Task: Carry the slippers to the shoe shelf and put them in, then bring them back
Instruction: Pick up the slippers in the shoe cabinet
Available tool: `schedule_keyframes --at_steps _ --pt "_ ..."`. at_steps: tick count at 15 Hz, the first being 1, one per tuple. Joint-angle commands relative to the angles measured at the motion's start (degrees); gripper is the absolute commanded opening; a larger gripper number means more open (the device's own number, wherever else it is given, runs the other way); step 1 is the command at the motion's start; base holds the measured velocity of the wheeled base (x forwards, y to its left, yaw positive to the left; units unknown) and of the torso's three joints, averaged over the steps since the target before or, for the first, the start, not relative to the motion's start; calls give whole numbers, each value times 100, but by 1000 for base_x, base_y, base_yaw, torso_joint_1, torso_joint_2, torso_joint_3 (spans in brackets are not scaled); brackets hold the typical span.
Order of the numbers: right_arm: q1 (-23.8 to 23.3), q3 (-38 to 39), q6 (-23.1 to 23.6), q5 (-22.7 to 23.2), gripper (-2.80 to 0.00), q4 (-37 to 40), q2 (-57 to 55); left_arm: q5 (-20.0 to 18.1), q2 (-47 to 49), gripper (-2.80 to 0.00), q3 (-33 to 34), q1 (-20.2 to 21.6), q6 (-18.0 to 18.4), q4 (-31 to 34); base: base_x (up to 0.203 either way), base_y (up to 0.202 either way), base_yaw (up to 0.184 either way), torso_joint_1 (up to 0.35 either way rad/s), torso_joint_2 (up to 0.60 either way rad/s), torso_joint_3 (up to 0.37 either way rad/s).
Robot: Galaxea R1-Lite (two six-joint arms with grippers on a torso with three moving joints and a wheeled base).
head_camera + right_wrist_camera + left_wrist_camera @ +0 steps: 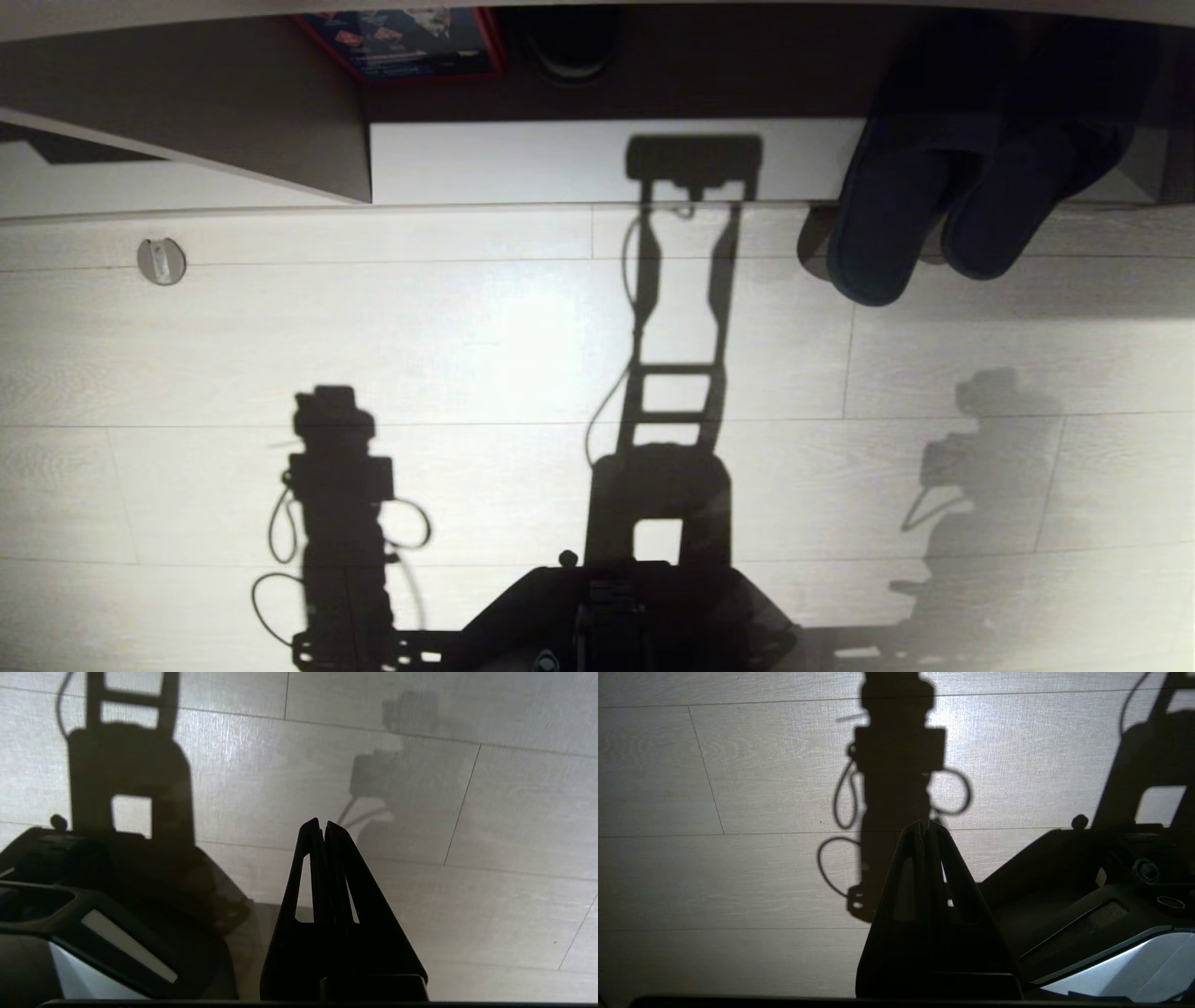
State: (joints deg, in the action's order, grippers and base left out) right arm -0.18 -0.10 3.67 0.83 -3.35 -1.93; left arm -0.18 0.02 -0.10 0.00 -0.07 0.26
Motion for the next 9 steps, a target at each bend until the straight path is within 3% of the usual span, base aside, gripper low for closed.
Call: schedule_keyframes --at_steps 1,9 --pt "1 1 -34 7 -280 137 193 1 -2 -280 1 0 -1 0 0 0 0 0 0 0" --pt "1 1 -227 -48 -280 300 193 1 -2 -280 1 0 -1 0 0 0 0 0 0 0"
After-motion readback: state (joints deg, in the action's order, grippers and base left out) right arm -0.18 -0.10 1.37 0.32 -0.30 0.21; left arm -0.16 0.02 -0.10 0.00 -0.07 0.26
